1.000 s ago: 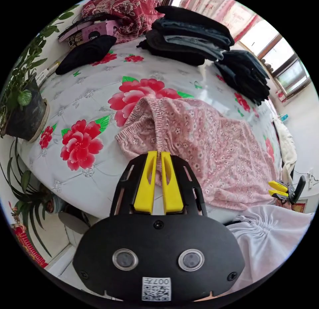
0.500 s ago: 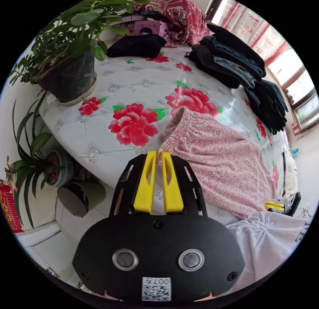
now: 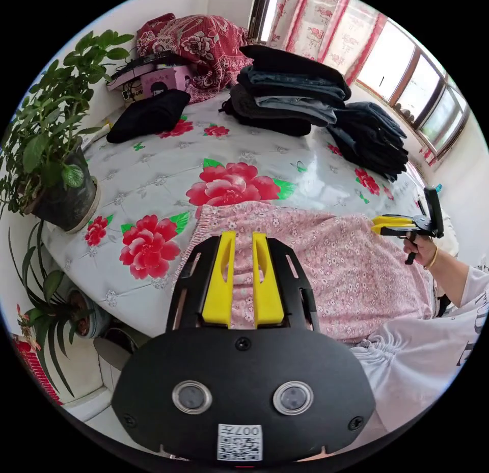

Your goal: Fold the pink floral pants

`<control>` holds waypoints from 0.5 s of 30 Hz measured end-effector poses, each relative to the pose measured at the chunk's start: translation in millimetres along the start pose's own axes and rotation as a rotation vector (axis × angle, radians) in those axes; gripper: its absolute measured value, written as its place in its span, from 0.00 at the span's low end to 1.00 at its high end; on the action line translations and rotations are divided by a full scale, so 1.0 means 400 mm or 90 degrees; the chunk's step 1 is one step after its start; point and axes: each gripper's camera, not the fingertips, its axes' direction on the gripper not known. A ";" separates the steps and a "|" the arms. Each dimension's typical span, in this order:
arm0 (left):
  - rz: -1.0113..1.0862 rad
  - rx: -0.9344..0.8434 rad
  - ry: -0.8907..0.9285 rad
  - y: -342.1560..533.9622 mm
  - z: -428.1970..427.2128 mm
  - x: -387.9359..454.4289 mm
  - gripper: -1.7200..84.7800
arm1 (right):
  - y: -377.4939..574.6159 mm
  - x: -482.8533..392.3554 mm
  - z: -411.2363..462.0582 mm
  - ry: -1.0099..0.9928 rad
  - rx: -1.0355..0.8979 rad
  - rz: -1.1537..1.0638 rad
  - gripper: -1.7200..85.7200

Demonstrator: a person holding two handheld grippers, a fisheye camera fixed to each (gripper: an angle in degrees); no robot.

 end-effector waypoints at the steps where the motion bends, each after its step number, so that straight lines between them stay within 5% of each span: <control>1: -0.013 -0.027 -0.016 -0.004 0.048 -0.007 0.06 | 0.016 -0.022 0.016 0.009 -0.019 -0.033 0.03; 9: -0.077 -0.060 -0.028 0.012 0.193 -0.091 0.01 | 0.128 -0.105 -0.027 -0.046 -0.013 -0.146 0.02; 15: -0.060 -0.056 -0.049 0.022 0.240 -0.115 0.01 | 0.079 -0.047 0.004 -0.222 -0.106 -0.166 0.02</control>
